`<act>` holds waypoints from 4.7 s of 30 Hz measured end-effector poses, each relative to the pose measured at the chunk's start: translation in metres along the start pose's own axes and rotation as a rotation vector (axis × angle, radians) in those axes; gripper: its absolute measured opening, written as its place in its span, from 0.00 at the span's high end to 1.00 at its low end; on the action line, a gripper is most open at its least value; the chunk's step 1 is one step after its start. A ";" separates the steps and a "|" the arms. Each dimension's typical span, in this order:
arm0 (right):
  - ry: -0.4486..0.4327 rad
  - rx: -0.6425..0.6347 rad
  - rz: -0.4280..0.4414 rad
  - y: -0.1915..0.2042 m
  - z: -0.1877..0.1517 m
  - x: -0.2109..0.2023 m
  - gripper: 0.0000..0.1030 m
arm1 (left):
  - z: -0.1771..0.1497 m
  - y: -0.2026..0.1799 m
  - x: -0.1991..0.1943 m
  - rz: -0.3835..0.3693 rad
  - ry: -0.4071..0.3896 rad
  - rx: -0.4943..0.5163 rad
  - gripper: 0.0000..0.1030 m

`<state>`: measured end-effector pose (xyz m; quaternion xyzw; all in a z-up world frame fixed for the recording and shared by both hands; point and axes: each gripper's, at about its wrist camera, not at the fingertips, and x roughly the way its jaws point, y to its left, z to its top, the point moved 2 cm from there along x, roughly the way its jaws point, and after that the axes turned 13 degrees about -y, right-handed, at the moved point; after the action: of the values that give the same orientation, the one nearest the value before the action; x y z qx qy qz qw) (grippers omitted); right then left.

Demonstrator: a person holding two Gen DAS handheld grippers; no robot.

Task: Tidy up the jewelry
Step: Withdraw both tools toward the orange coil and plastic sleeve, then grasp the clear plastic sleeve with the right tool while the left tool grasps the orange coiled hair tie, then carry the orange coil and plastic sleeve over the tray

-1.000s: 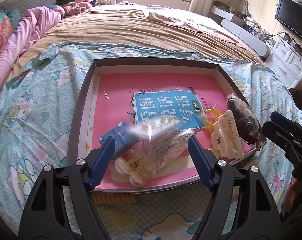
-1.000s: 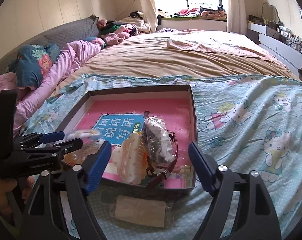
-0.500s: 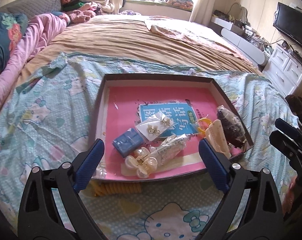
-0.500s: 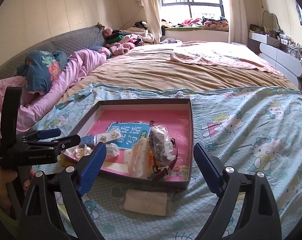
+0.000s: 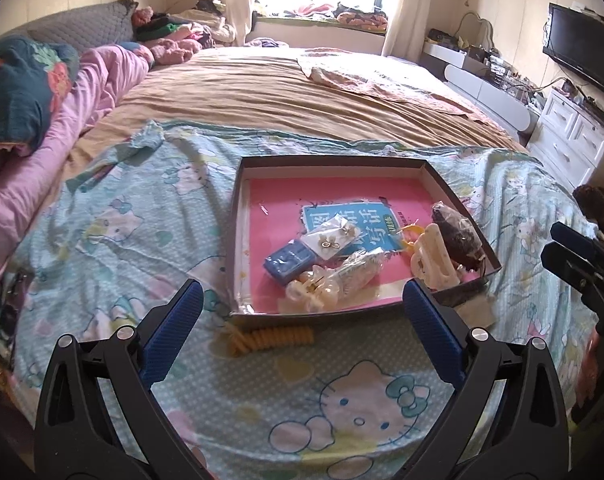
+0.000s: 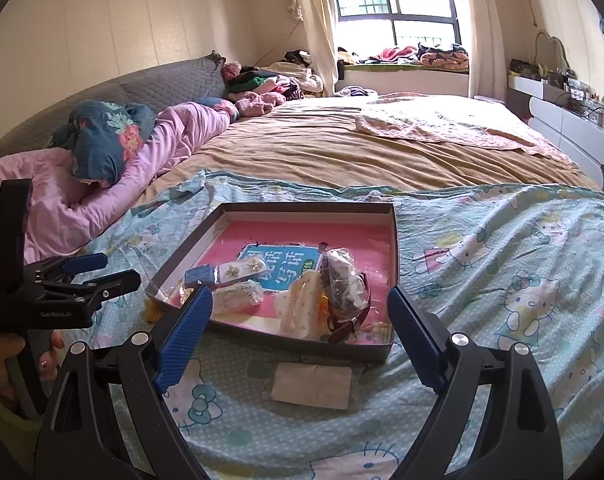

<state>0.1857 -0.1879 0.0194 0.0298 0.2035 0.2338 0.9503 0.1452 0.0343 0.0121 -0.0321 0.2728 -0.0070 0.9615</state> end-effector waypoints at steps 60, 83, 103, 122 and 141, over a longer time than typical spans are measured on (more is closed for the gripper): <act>0.317 -0.024 -0.099 0.009 -0.103 0.083 0.04 | -0.073 0.038 0.064 0.104 0.244 -0.088 0.09; 0.308 -0.072 -0.058 0.018 -0.106 0.088 0.17 | -0.070 0.019 0.078 0.075 0.224 -0.056 0.35; 0.274 -0.022 0.044 0.019 -0.090 0.045 0.17 | -0.049 0.011 0.028 -0.008 0.134 -0.084 0.36; 0.113 -0.077 0.008 0.016 -0.028 0.038 0.17 | -0.004 0.031 0.019 0.035 0.007 -0.113 0.36; 0.050 -0.092 -0.043 0.004 0.001 0.066 0.17 | 0.012 0.024 0.065 0.007 0.066 -0.110 0.36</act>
<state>0.2370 -0.1543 -0.0039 -0.0240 0.2166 0.2232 0.9501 0.2071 0.0572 -0.0135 -0.0839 0.3043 0.0104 0.9488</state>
